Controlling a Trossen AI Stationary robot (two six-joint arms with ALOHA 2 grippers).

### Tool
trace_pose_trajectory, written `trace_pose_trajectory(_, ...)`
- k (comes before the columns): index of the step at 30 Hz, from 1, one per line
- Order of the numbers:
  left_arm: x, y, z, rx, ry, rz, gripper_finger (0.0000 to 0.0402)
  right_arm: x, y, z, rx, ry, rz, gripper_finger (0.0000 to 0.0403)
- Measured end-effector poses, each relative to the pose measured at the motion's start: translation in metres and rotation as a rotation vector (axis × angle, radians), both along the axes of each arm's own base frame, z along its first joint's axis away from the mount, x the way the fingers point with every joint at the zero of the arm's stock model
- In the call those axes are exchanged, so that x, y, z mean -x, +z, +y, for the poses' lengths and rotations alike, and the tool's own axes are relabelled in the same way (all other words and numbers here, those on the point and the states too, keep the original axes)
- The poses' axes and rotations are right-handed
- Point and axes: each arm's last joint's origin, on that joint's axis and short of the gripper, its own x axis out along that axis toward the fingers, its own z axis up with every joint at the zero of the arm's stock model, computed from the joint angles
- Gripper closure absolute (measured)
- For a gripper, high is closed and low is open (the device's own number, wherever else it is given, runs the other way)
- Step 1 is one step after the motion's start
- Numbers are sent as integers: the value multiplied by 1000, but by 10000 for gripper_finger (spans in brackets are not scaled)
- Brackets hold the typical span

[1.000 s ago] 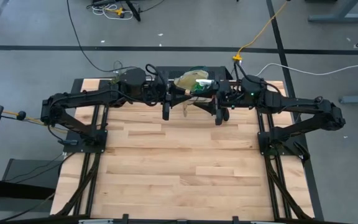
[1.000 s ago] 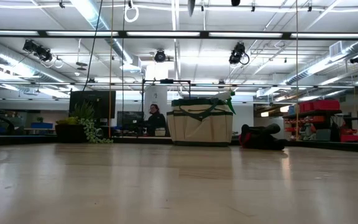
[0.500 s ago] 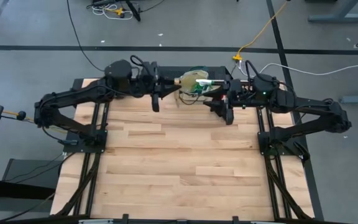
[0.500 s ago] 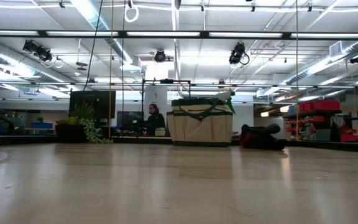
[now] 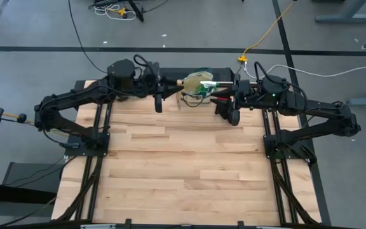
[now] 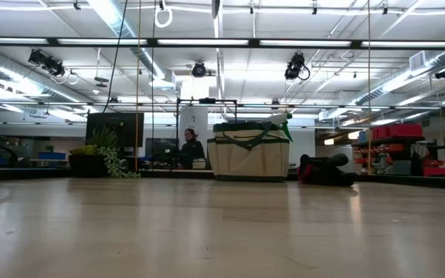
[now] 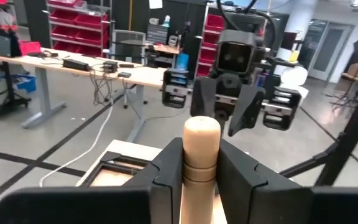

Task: Pick & Place Garden tools in Gardening bag
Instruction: Put the brown trowel into the white gardening bag

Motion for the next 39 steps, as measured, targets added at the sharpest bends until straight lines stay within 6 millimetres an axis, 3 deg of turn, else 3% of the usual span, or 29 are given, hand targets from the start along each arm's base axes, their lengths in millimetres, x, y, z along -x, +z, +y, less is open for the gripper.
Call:
trace_pose_trajectory(14,5,-1,21,-19,87,9,325,1,-2,-6,118,-90,37,396)
trace_pose_trajectory(23,8,-1,28,-23,85,12,325,7,-5,-12,49,-95,71,401)
trace_pose_trajectory(39,8,-3,33,-22,98,23,325,75,11,0,45,-65,71,403)
